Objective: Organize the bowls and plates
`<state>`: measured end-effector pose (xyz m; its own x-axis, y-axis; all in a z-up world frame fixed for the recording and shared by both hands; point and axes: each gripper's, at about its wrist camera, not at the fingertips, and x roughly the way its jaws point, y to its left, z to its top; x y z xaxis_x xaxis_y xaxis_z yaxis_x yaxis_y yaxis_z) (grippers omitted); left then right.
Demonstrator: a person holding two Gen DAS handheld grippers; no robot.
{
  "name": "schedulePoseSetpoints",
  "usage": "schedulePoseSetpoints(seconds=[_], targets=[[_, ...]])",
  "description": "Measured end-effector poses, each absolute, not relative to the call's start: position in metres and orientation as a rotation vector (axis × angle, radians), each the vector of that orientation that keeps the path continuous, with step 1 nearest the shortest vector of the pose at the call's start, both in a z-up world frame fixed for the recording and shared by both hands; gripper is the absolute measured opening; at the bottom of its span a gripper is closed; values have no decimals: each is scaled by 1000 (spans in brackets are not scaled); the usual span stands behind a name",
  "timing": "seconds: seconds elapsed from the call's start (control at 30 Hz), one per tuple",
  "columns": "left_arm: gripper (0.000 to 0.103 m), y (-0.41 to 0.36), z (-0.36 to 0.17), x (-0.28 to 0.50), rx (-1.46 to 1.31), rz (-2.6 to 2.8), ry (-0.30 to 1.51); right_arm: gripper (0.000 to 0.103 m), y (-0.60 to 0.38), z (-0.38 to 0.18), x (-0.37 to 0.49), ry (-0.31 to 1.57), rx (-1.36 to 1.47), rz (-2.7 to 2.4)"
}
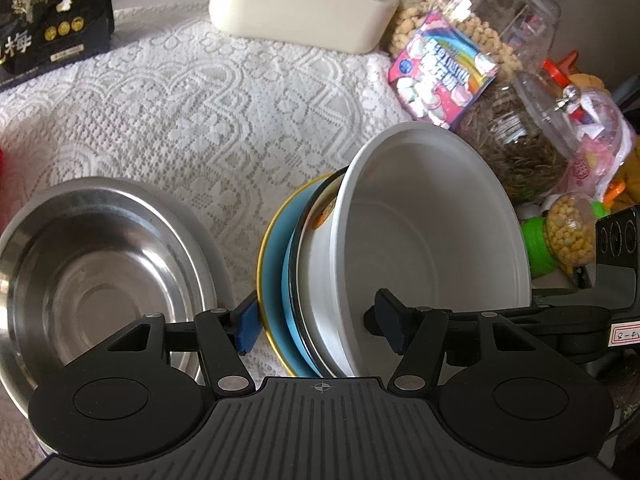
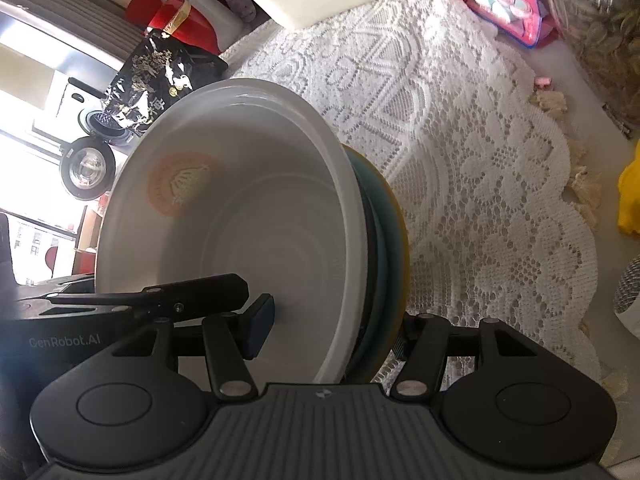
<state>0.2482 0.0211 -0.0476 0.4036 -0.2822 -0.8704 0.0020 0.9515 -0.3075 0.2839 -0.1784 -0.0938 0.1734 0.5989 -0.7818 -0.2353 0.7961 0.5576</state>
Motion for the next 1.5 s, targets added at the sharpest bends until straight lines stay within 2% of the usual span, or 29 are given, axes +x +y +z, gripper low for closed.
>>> schedulePoseSetpoints(seconds=[0.3, 0.6, 1.03, 1.17, 1.27, 1.5], targets=[[64, 44, -11, 228, -286, -185, 1056, 59, -163, -53, 272, 1197, 295, 614], [64, 119, 13, 194, -289, -110, 1024, 59, -87, -20, 261, 1161, 214, 713], [64, 201, -42, 183, -395, -105, 1129, 59, 12, -59, 266, 1351, 122, 735], [61, 202, -42, 183, -328, -110, 1117, 62, 20, -71, 267, 1408, 121, 721], [53, 204, -42, 185, -307, -118, 1116, 63, 24, -71, 268, 1400, 111, 683], [50, 216, -42, 182, -339, -141, 1127, 63, 29, -71, 271, 1385, 120, 600]])
